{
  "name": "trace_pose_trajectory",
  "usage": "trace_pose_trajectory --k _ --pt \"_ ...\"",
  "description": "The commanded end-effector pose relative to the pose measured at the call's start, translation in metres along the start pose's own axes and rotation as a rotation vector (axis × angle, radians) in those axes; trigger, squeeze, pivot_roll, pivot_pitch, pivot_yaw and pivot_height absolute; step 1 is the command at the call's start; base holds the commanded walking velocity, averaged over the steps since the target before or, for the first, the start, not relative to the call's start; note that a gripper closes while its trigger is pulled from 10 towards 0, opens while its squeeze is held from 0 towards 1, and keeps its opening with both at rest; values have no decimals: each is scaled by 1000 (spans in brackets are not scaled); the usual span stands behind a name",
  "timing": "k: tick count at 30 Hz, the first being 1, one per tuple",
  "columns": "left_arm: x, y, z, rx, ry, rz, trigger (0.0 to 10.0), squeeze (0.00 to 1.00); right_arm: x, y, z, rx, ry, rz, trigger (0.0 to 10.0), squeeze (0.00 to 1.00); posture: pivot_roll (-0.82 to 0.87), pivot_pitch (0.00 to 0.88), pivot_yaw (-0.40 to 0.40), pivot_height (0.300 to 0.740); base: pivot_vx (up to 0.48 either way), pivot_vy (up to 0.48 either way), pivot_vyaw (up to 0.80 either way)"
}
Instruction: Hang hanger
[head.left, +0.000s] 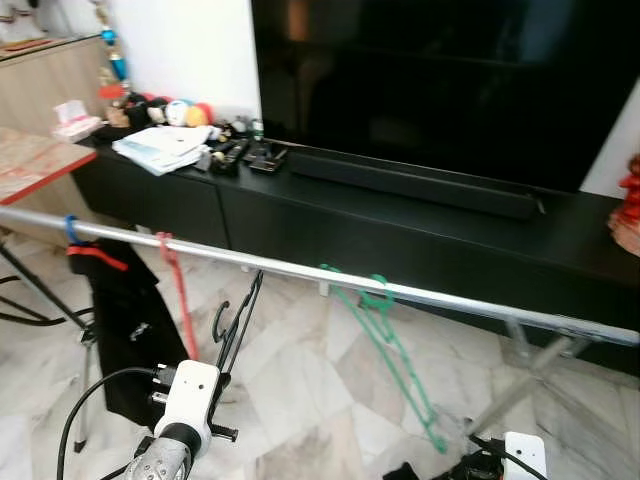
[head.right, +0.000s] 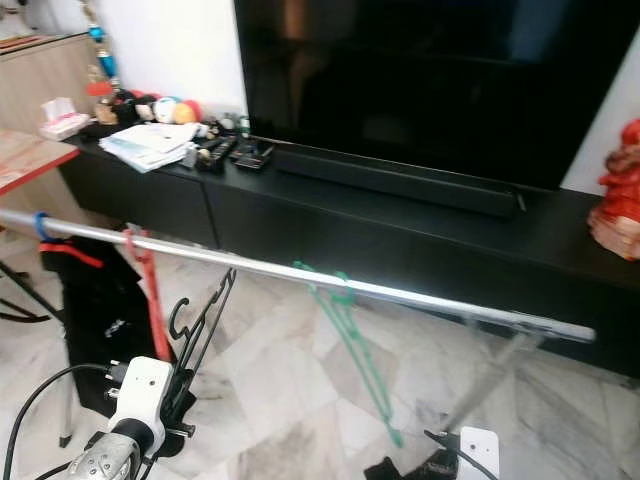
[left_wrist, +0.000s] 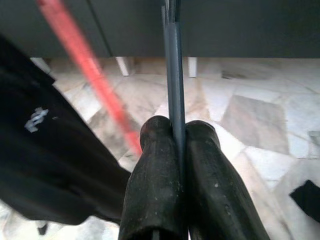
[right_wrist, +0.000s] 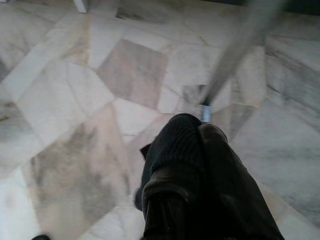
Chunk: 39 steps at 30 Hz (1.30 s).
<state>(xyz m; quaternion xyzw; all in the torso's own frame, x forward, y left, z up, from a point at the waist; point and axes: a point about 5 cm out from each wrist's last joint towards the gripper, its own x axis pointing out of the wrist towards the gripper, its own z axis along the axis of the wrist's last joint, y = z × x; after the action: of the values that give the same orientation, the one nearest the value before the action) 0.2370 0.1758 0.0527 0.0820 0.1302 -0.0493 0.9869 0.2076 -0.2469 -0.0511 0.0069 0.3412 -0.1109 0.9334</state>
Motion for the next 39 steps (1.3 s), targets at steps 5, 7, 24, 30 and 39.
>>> trace_pose_trajectory --k 5,7,24,30,39 --pt "0 4 5 -8 -14 4 10000 0 -1 3 -5 23 20 -3 10000 0 21 0 21 740 0 345 0" --pt "1 3 5 -9 -17 1 10000 0 -1 3 -5 28 23 -8 10000 0 22 0 20 740 0 0 0" --pt "2 1 6 -33 -29 -11 10000 0 0 0 -4 41 34 -45 10000 0 26 0 16 740 0 0 -706" --pt "2 2 5 -43 -23 3 10000 0 1 1 -1 27 22 -32 10000 0 23 0 16 740 0 0 -800" --pt "-2 19 -20 -180 141 155 10000 0 2 8 5 -20 -15 10 10000 0 27 0 16 740 0 0 -174"
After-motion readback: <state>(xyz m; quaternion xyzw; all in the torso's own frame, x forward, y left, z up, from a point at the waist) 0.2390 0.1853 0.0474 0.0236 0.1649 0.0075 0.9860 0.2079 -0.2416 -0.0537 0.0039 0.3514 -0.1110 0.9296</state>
